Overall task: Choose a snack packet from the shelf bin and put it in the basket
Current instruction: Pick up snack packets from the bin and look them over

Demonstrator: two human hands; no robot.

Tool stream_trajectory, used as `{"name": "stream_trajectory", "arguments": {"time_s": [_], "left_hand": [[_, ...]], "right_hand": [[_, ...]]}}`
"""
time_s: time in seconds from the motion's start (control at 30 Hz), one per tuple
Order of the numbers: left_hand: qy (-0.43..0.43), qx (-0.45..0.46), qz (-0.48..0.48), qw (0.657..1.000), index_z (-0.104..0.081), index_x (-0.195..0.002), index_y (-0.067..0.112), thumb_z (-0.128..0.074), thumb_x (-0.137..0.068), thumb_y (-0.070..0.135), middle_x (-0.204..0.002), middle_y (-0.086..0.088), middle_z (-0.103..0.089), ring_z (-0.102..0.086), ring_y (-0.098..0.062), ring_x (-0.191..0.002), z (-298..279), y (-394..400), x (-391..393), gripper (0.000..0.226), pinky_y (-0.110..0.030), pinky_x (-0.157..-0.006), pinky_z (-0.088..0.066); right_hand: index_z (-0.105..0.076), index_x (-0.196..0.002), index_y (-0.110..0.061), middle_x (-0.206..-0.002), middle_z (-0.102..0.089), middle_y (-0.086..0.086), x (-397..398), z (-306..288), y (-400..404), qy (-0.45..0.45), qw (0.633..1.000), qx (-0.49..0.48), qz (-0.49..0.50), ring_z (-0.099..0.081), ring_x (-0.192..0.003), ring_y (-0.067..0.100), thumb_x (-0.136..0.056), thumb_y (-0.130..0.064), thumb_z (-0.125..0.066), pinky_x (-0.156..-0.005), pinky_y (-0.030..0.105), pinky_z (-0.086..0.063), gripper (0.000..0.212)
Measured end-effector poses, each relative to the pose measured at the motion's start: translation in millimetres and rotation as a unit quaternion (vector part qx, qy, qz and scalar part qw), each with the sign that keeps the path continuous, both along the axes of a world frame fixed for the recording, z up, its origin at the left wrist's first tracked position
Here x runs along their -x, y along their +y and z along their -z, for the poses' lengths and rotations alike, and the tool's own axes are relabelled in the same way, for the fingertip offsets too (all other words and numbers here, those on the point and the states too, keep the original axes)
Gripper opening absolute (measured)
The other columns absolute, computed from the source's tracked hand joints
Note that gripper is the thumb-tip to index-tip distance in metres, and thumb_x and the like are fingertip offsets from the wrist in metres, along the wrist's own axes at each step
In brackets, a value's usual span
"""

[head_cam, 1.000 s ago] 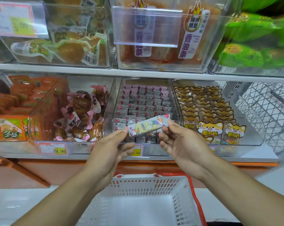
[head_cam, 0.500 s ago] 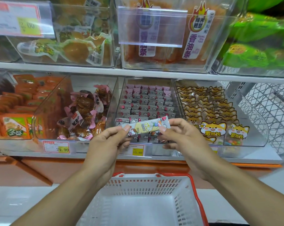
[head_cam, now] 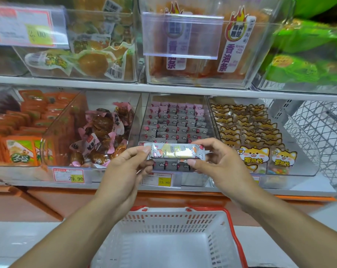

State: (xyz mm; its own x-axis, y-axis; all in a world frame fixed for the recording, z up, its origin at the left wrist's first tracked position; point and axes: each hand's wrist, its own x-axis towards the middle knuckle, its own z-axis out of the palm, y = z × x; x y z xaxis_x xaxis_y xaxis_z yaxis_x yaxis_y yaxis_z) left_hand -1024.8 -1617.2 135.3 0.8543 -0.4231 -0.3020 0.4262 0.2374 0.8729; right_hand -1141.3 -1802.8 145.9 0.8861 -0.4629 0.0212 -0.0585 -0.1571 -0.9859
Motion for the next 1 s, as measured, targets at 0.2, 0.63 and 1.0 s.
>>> {"name": "stream_trajectory", "arguments": {"time_s": [0.2, 0.63, 1.0], "left_hand": [[-0.083, -0.035, 0.008, 0.996, -0.066, -0.103, 0.014, -0.061, -0.099, 0.012, -0.086, -0.001, -0.077, -0.07, -0.012, -0.079, 0, -1, 5, 0.007, -0.024, -0.075, -0.061], [-0.213, -0.072, 0.117, 0.967, -0.07, -0.118, 0.033, -0.079, -0.076, 0.031, -0.111, 0.012, -0.075, -0.073, -0.005, -0.098, -4, 2, 14, 0.042, -0.014, -0.079, -0.055], [-0.106, -0.029, 0.057, 0.992, -0.072, -0.116, 0.019, -0.082, -0.064, 0.05, -0.099, -0.007, -0.08, -0.077, -0.022, -0.093, 3, -2, 7, 0.061, -0.021, -0.073, -0.06]], "right_hand": [[-0.069, -0.112, -0.032, -0.107, -0.076, -0.008, 2, 2, 1, 0.025, 1.0, 0.002, 0.002, -0.071, -0.1, 0.022, -0.082, -0.034, -0.08, -0.087, 0.043, -0.061, 0.032], [-0.07, -0.119, -0.01, -0.071, -0.066, 0.004, -1, -9, 0, 0.129, 0.952, -0.276, -0.015, -0.059, -0.061, 0.016, -0.088, -0.041, -0.072, -0.058, 0.027, -0.055, 0.045], [-0.065, -0.124, -0.034, -0.093, -0.07, 0.011, 2, -7, -4, 0.022, 0.999, 0.022, -0.036, -0.065, -0.071, 0.023, -0.075, -0.025, -0.084, -0.071, 0.03, -0.059, 0.053]]}}
